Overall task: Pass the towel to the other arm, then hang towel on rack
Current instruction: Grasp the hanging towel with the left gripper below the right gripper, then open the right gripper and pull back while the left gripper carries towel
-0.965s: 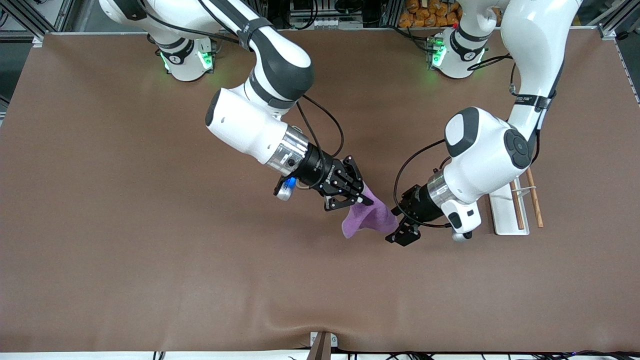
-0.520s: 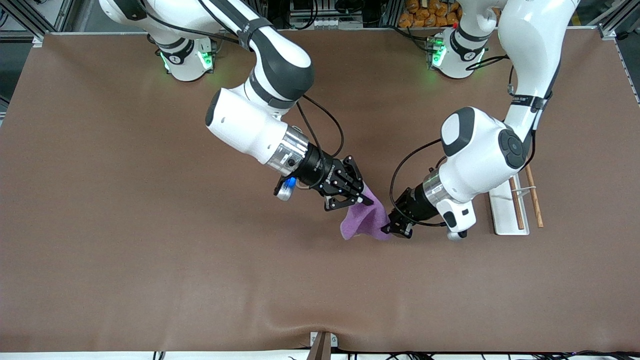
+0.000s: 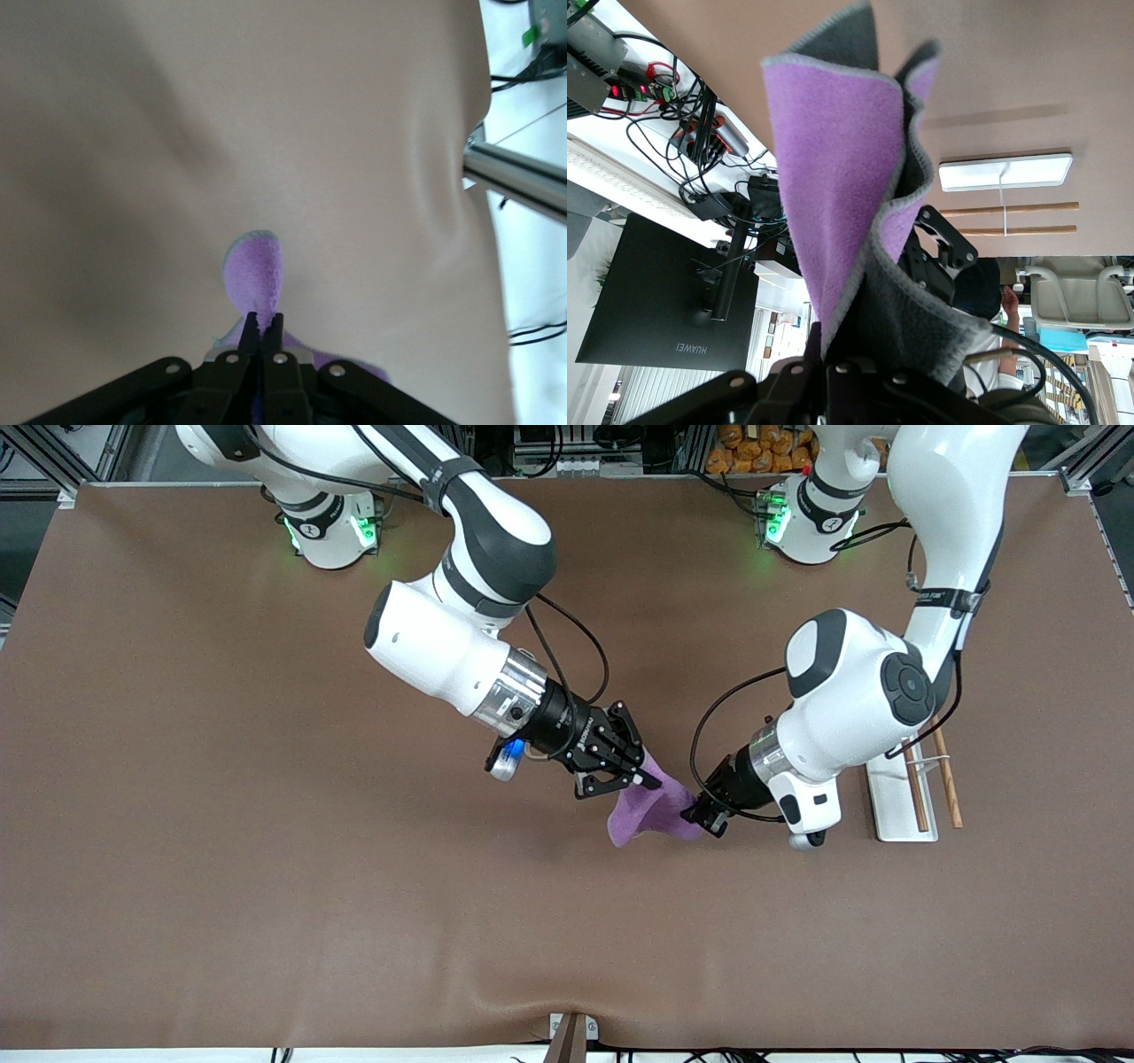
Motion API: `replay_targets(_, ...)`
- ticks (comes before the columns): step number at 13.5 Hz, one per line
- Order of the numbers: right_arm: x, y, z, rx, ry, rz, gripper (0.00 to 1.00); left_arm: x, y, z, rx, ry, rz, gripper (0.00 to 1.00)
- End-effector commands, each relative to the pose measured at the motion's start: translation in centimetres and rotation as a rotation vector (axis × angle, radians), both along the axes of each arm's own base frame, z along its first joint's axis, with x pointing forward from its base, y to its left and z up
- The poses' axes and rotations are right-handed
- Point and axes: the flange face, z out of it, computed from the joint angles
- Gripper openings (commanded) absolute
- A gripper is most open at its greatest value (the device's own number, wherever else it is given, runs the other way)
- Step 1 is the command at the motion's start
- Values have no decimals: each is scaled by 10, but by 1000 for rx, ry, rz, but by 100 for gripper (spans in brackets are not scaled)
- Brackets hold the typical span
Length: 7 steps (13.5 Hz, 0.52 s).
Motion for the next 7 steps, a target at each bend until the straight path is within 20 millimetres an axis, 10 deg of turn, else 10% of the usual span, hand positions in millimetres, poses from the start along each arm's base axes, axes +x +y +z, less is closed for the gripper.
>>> replay_targets(1,3,4,3,1,-5,-4,15,-8,17,14,86,6,-111,0)
replay_targets(2,3,2,6,0,-8,-4,72,-12,18,9,126,31,-156,0)
replay_targets(3,4,0,4,-6,-2,0,100,-16,22,2,175,55,-186,0)
replay_targets(7,0,-2,-1,-126,50,164,100,-26,44,-10,331,142,-299,0)
